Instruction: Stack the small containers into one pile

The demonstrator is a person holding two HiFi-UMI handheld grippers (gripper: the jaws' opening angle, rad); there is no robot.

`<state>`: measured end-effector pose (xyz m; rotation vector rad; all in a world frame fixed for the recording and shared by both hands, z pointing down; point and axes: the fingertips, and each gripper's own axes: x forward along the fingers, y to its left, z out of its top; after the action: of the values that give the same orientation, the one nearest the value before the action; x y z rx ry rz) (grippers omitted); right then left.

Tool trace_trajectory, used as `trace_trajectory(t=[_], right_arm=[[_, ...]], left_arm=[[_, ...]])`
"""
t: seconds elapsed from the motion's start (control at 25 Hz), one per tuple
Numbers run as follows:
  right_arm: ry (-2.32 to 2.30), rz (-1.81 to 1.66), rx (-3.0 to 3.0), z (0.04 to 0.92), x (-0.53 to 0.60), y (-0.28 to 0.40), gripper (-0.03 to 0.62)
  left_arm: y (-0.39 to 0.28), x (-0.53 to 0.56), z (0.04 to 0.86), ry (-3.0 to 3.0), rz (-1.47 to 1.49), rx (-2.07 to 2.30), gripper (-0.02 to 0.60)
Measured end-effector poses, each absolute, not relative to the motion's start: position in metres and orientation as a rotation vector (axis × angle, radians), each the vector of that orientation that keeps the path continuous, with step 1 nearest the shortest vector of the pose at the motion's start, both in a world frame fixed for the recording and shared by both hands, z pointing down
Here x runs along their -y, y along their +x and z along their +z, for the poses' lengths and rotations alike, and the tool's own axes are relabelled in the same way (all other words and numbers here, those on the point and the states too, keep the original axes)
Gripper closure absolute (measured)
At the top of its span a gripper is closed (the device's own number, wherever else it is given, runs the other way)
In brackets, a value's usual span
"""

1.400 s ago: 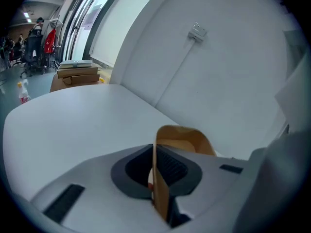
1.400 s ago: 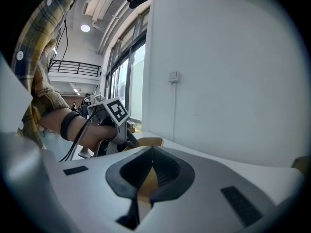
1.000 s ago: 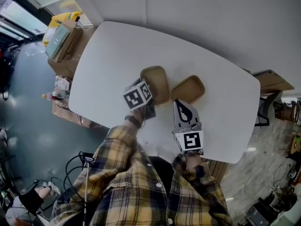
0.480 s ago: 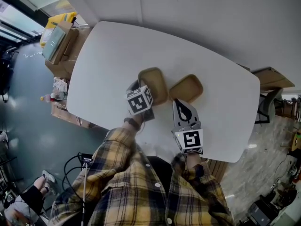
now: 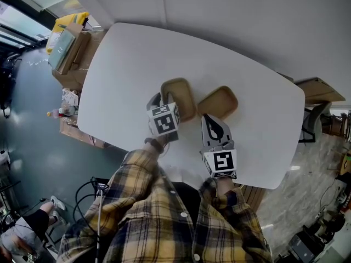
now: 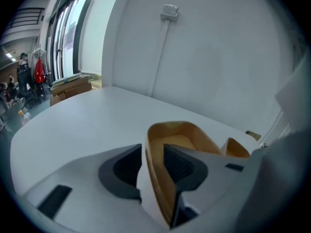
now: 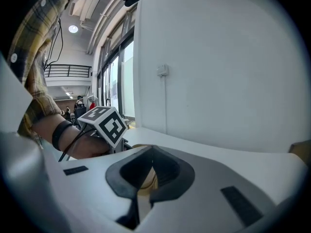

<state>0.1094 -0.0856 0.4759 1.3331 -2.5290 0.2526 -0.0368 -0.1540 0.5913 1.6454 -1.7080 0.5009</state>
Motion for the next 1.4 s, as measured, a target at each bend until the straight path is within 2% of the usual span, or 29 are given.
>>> trace_trajectory(t=[0.84, 1.12, 1.4], right_arm=[[1.345, 0.296, 2.482, 0.487, 0.09, 0.118, 0.579], [1.405, 0.318, 2.452, 0.482, 0.093, 0.129, 0.577], [1.503, 0.488, 2.329, 0.49, 0.111, 0.157, 0.577]], left_arm=[[-0.031, 0.148, 0.617, 1.652, 0.606, 1.623, 0.459], [-0.036, 0.149, 0.611, 1.649, 0.529, 1.581, 0.396], [-0.036, 0.153, 0.595, 1.729, 0.476, 1.559, 0.38]])
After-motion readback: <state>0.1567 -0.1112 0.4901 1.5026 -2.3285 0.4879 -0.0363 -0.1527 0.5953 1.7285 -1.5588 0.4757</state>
